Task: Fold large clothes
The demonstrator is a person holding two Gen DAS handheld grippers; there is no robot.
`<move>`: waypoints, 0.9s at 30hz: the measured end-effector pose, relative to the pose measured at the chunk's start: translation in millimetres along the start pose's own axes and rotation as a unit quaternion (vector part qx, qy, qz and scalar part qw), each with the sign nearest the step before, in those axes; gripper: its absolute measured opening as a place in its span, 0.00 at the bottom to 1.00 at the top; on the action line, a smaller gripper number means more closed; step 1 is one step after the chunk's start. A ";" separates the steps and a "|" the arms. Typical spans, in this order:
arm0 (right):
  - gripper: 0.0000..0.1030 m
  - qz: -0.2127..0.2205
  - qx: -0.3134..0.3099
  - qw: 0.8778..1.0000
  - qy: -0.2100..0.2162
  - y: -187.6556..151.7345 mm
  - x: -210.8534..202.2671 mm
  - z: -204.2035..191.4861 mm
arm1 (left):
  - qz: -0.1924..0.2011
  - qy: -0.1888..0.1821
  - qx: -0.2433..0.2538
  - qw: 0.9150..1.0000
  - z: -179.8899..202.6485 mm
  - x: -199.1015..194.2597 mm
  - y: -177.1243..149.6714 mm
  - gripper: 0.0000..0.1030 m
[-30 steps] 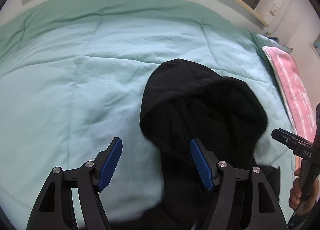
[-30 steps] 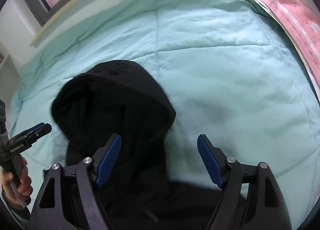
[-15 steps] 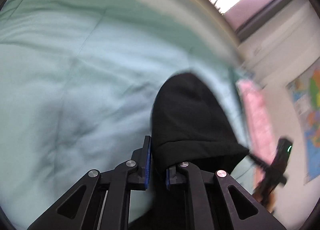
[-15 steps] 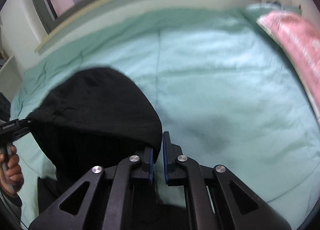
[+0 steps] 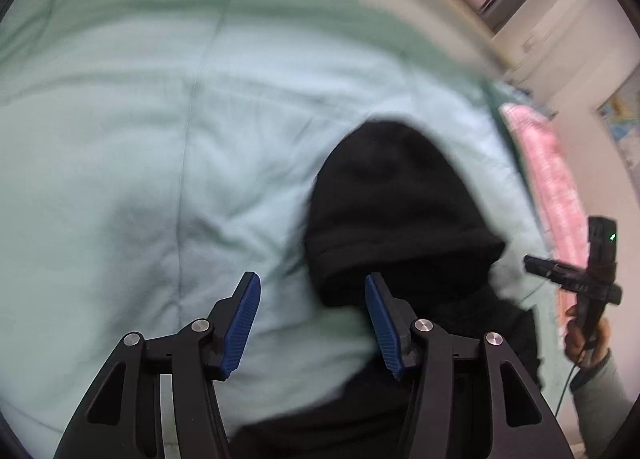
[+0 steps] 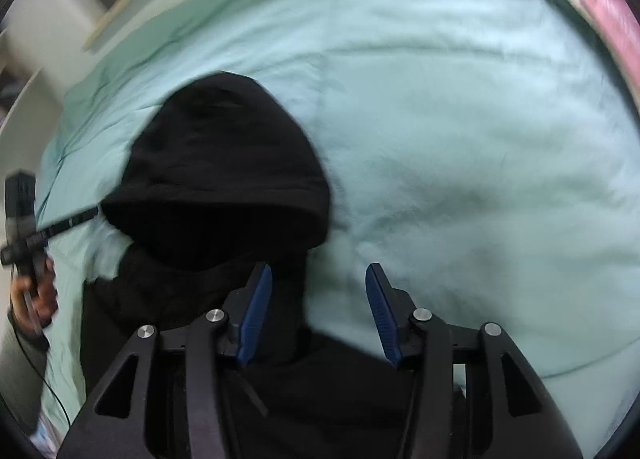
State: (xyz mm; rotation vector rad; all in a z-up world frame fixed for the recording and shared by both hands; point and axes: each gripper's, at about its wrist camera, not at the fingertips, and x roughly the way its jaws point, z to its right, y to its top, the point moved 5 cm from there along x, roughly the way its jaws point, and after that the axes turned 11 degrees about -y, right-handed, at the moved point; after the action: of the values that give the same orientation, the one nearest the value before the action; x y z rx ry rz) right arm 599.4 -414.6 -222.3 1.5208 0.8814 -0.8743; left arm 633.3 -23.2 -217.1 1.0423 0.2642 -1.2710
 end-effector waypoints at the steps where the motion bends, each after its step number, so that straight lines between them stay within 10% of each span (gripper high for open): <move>1: 0.51 0.013 -0.004 1.000 0.005 1.9 -9.9 -5.1 | 0.016 -0.009 0.007 1.000 11.8 -6.0 9.0 0.58; 6: 0.52 0.051 -0.026 0.998 0.030 42.8 -12.0 -54.9 | 0.022 -0.025 0.035 0.999 50.9 22.6 49.4 0.62; 12: 0.51 -0.033 -0.074 0.997 0.006 37.9 91.3 -83.9 | -0.097 0.046 -0.002 0.994 0.8 126.8 3.8 0.62; 19: 0.50 -0.042 -0.070 0.997 0.012 35.2 101.4 -79.9 | -0.070 0.035 -0.001 0.997 3.7 118.4 7.7 0.63; 27: 0.51 0.079 -0.125 0.988 0.040 122.7 49.6 -120.6 | 0.003 -0.020 0.001 1.000 30.8 72.2 32.7 0.63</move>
State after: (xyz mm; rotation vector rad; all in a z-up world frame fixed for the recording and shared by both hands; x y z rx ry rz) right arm 738.5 -304.3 -199.6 1.3916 0.8806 -0.5681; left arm 674.6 -95.7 -233.5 1.0189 0.2296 -1.2855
